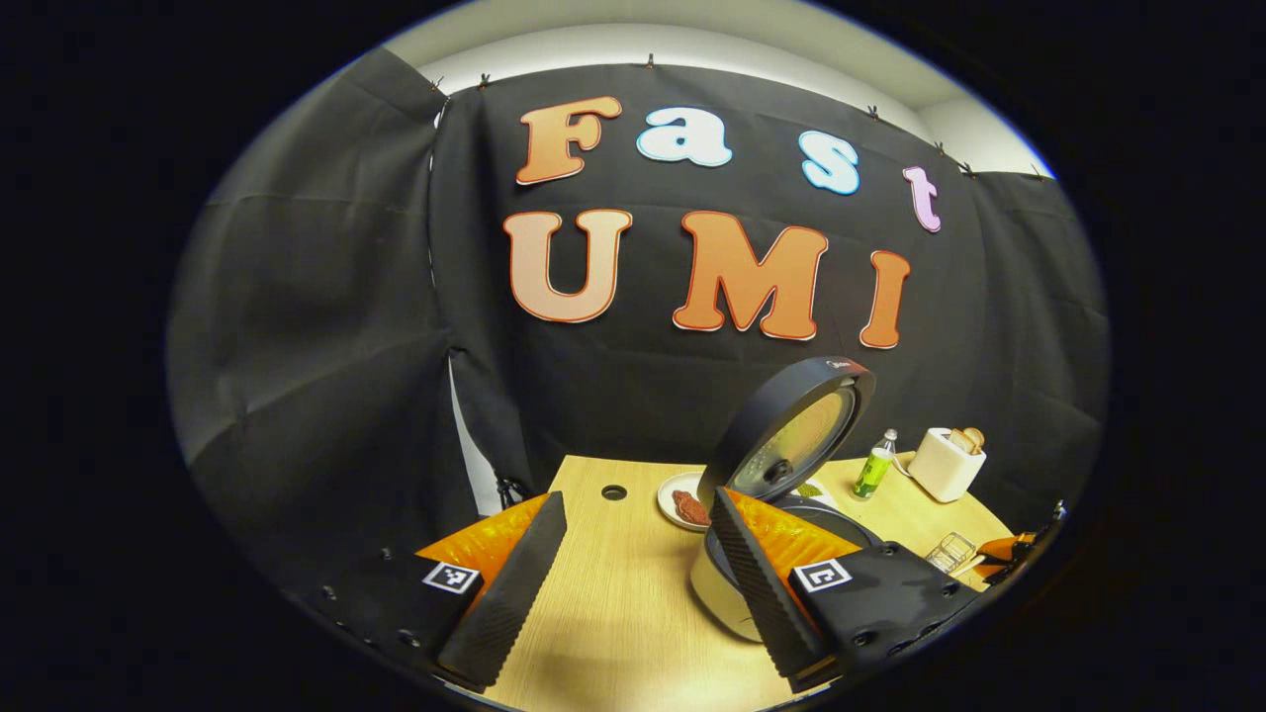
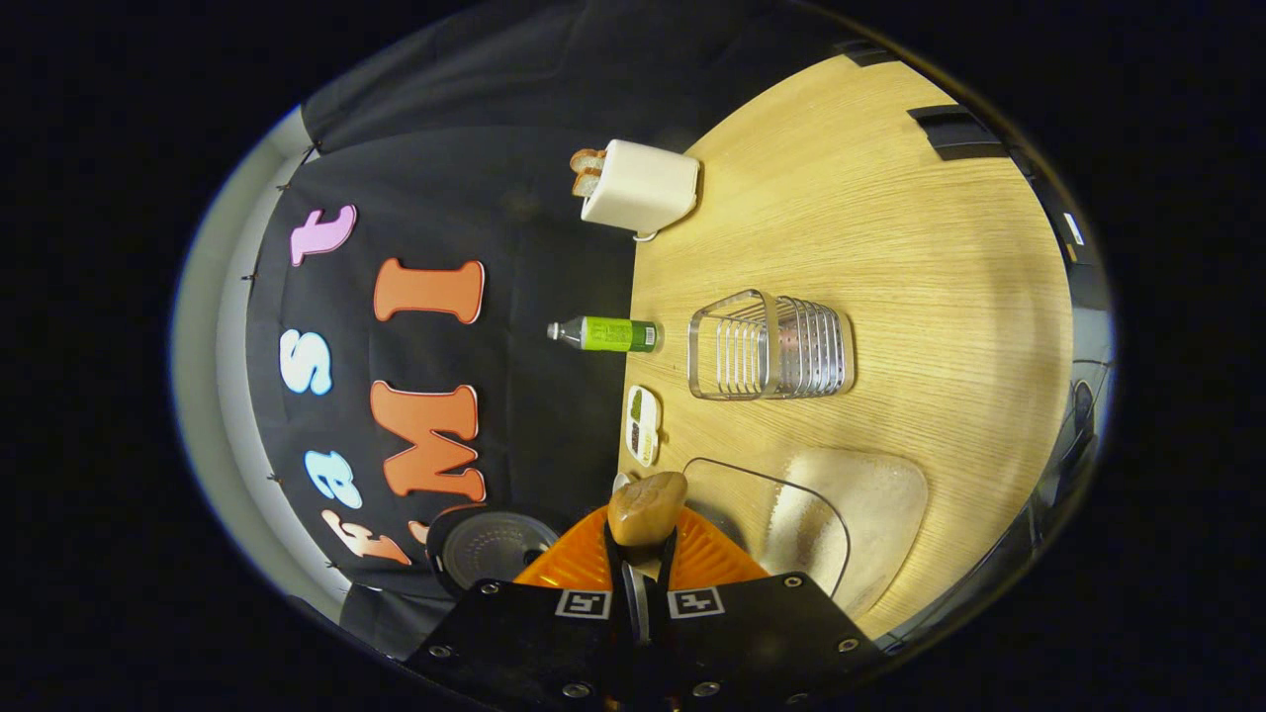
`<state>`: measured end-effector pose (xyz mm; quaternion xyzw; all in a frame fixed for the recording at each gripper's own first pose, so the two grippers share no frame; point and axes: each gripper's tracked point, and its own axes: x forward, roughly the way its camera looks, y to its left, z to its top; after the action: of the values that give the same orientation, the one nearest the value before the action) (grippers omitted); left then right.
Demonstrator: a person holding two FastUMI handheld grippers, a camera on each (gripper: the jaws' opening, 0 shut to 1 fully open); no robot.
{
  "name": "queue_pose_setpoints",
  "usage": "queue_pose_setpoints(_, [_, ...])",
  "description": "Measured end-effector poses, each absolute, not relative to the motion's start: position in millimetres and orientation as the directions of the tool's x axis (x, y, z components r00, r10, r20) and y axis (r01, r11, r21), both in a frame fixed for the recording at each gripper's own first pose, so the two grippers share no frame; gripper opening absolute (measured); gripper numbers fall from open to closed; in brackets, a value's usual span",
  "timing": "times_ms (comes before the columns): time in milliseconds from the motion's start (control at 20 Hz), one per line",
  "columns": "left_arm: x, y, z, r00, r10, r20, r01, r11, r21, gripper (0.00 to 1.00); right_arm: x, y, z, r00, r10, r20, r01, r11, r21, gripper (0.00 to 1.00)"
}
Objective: Close the left gripper, press the button to open the rice cooker; take a wooden spoon from the chopstick holder with the right hand, scoop a spoonful of rice and pour it into the rice cooker, then put the wooden spoon back into the chopstick holder.
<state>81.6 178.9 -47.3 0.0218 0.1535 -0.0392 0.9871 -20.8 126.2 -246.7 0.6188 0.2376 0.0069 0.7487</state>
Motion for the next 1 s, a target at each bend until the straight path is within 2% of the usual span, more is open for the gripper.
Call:
queue_pose_setpoints(450, [90, 169, -37, 0.962, -0.054, -0.268, 0.062, 0.998, 0.02, 0.97, -17, 111, -174, 0.897, 0.316, -0.308, 0.259, 0.187, 0.948, 0.07])
queue_pose_setpoints(1000, [92, 187, -15, 0.977, 0.015, -0.213, -0.004, 0.999, 0.049, 0.99, 53, 144, -74, 0.898, 0.38, -0.221, 0.146, 0.218, 0.965, 0.07])
